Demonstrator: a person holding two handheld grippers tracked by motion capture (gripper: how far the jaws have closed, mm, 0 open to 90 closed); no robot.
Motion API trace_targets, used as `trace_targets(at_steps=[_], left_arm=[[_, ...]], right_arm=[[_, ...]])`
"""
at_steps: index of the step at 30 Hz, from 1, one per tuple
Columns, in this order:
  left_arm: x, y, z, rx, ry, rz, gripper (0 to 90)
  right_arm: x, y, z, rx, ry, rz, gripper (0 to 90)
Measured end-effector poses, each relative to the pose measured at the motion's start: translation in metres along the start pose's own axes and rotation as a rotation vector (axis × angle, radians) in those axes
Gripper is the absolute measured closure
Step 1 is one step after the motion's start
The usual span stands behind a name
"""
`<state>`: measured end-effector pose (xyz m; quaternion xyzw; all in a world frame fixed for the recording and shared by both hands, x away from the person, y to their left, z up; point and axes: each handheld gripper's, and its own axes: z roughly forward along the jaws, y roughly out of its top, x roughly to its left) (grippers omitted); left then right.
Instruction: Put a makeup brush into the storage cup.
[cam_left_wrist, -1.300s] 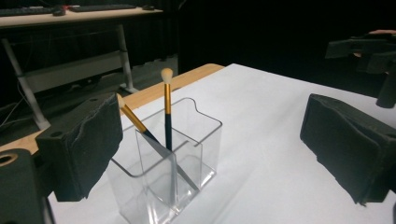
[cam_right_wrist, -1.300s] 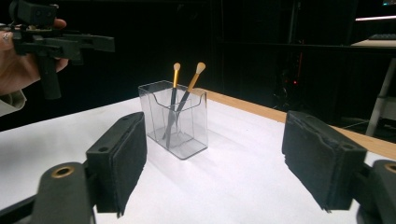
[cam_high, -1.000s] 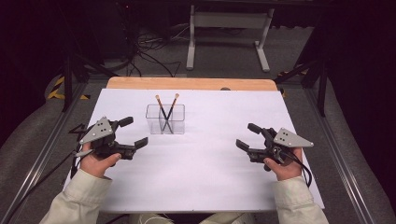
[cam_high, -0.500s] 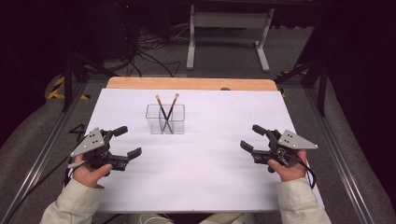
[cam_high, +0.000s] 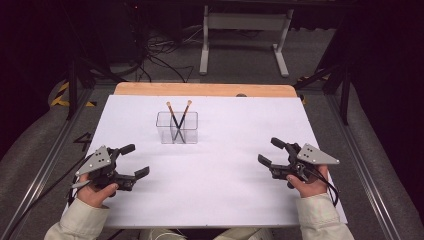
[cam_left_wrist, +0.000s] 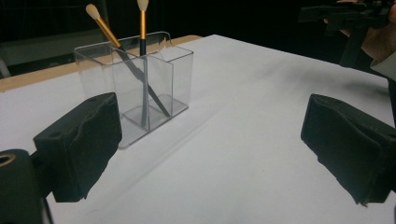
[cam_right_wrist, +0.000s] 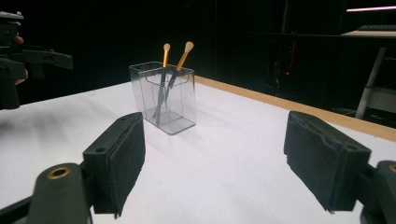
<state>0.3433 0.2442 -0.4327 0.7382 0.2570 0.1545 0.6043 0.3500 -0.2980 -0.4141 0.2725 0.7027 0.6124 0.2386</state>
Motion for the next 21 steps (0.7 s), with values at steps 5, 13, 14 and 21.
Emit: trace_targets(at_steps=[5, 13, 14, 21], left_arm=[[0.001, -0.007, -0.001, 0.002, -0.004, -0.006, 5.3], [0.002, -0.020, 0.005, 0.018, -0.005, -0.023, 4.7], [0.002, -0.020, 0.005, 0.018, -0.005, -0.023, 4.7], [0.001, -0.027, 0.010, 0.032, -0.011, -0.026, 4.6]], right_arm=[[0.001, -0.005, -0.002, 0.005, 0.000, 0.003, 21.5], [0.004, -0.015, -0.001, 0.020, -0.003, 0.010, 21.5], [0.004, -0.015, -0.001, 0.020, -0.003, 0.010, 21.5], [0.008, -0.025, -0.003, 0.035, -0.020, 0.002, 21.6]])
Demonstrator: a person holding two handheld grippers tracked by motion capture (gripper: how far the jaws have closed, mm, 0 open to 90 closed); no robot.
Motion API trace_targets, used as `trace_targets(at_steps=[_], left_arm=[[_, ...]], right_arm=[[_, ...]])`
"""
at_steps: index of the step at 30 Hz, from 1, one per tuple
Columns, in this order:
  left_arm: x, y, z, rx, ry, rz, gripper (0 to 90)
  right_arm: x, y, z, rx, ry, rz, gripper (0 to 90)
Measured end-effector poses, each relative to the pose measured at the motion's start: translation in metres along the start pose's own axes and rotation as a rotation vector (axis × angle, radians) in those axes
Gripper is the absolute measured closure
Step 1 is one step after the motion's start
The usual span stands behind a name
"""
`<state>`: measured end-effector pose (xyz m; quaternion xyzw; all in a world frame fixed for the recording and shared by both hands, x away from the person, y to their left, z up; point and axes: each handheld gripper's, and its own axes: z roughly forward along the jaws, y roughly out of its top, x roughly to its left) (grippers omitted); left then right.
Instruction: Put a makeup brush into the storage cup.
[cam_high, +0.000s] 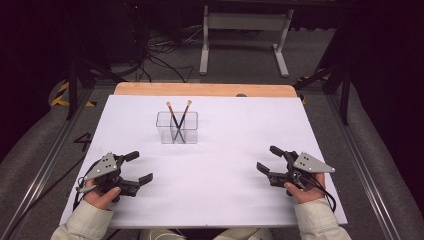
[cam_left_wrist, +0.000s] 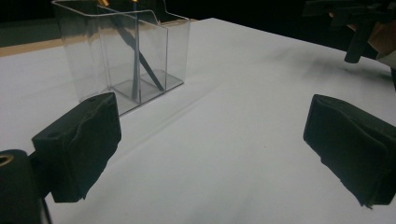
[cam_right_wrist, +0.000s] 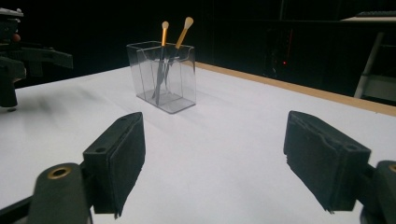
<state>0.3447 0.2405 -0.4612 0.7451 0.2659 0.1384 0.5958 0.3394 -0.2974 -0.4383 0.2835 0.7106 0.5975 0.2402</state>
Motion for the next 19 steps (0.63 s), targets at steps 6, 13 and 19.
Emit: trace_targets(at_steps=[6, 13, 19], left_arm=[[-0.0005, -0.0017, 0.0007, -0.005, 0.007, -0.008, 4.4], [0.0009, -0.0027, 0.0007, -0.006, 0.033, -0.028, 4.1], [0.0009, -0.0026, 0.0010, -0.003, 0.038, -0.006, 2.4]], right_arm=[[0.0020, -0.0057, -0.0016, 0.012, -0.003, 0.002, 21.6], [0.0032, -0.0084, -0.0015, 0.021, -0.003, 0.006, 21.5], [0.0038, -0.0080, -0.0011, 0.020, -0.004, 0.006, 21.5]])
